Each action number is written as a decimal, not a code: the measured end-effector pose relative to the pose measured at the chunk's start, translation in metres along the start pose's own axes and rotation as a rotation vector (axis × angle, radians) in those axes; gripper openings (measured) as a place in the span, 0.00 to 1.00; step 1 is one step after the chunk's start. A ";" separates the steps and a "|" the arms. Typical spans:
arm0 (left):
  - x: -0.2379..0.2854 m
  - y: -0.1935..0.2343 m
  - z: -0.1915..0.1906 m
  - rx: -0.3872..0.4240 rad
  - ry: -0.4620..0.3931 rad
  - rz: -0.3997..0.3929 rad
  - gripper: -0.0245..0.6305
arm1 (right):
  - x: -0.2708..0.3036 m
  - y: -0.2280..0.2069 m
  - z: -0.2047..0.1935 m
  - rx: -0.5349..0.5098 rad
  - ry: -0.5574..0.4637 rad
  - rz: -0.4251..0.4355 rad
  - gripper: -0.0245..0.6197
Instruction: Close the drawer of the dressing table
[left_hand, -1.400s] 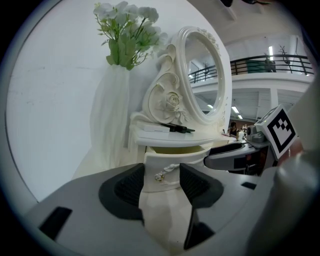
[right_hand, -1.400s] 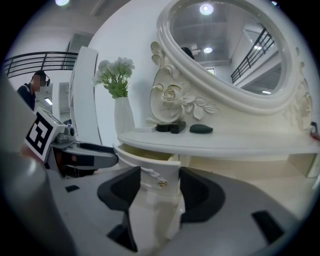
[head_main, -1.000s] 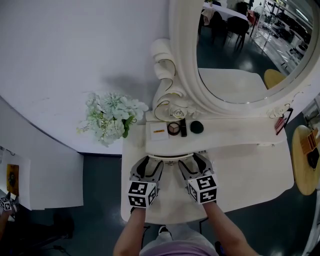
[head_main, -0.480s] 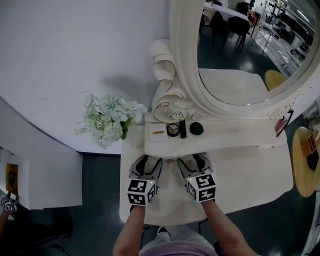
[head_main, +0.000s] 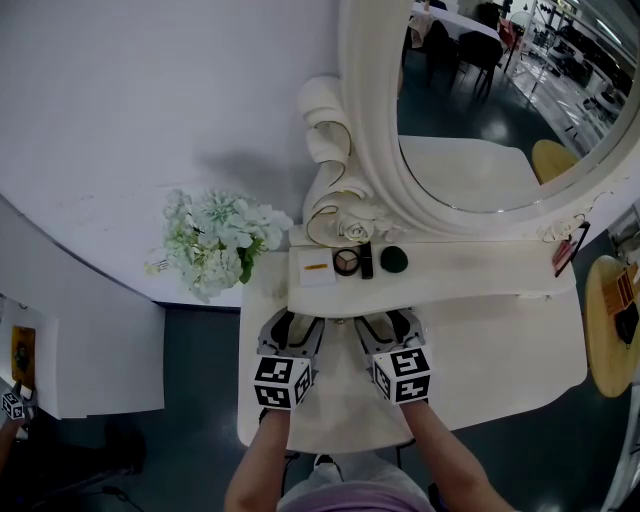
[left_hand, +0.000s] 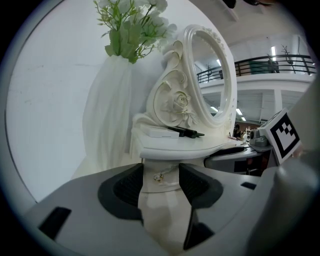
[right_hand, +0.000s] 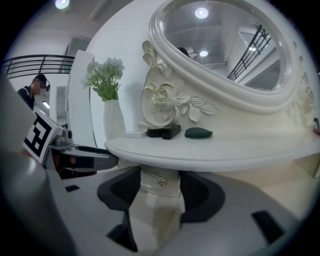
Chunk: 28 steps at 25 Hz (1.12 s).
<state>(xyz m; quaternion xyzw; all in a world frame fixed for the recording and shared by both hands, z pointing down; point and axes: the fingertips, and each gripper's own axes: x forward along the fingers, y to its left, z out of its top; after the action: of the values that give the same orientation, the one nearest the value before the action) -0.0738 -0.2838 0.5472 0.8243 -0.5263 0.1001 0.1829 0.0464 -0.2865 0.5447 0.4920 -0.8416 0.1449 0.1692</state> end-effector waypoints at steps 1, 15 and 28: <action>0.000 0.000 0.000 0.000 -0.001 0.000 0.37 | 0.000 0.000 0.000 -0.001 -0.003 -0.002 0.43; 0.000 0.001 0.000 -0.014 0.004 0.011 0.37 | 0.000 0.000 0.000 0.005 -0.025 -0.017 0.43; -0.016 -0.002 0.001 -0.020 0.001 0.041 0.37 | -0.022 0.000 -0.001 0.038 -0.005 -0.031 0.37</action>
<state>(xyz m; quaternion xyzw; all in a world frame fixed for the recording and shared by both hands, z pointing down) -0.0790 -0.2704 0.5405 0.8116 -0.5438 0.0992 0.1893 0.0567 -0.2689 0.5359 0.5084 -0.8315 0.1569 0.1597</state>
